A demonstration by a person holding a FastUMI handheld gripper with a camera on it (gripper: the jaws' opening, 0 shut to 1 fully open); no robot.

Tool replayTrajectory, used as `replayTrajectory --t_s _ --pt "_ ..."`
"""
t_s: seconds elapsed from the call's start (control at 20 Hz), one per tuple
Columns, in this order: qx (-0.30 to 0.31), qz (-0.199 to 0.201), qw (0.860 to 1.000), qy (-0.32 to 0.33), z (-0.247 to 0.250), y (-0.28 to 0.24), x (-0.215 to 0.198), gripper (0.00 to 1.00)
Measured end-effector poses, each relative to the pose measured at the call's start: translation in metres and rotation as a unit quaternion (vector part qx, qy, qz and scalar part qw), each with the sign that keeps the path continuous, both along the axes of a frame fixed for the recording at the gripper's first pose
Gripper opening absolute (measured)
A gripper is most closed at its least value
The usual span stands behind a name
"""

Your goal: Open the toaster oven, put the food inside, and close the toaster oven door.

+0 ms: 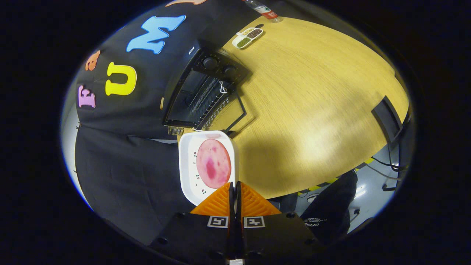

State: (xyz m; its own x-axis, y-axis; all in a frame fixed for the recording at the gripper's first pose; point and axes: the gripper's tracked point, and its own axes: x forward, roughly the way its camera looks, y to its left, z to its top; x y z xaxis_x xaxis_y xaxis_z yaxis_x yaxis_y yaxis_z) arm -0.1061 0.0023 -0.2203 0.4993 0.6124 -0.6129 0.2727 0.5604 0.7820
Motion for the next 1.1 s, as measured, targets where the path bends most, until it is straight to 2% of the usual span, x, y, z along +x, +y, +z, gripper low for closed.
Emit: replayTrajectory --t_s 0.25,0.8,1.1 --pt "-0.018 0.013 1.0 -0.021 0.017 0.019 0.015 0.02" --pt "0.021 -0.048 0.999 0.001 0.009 0.034 0.116 0.02" --pt "0.027 -0.085 0.996 0.018 -0.012 0.041 0.169 0.02"
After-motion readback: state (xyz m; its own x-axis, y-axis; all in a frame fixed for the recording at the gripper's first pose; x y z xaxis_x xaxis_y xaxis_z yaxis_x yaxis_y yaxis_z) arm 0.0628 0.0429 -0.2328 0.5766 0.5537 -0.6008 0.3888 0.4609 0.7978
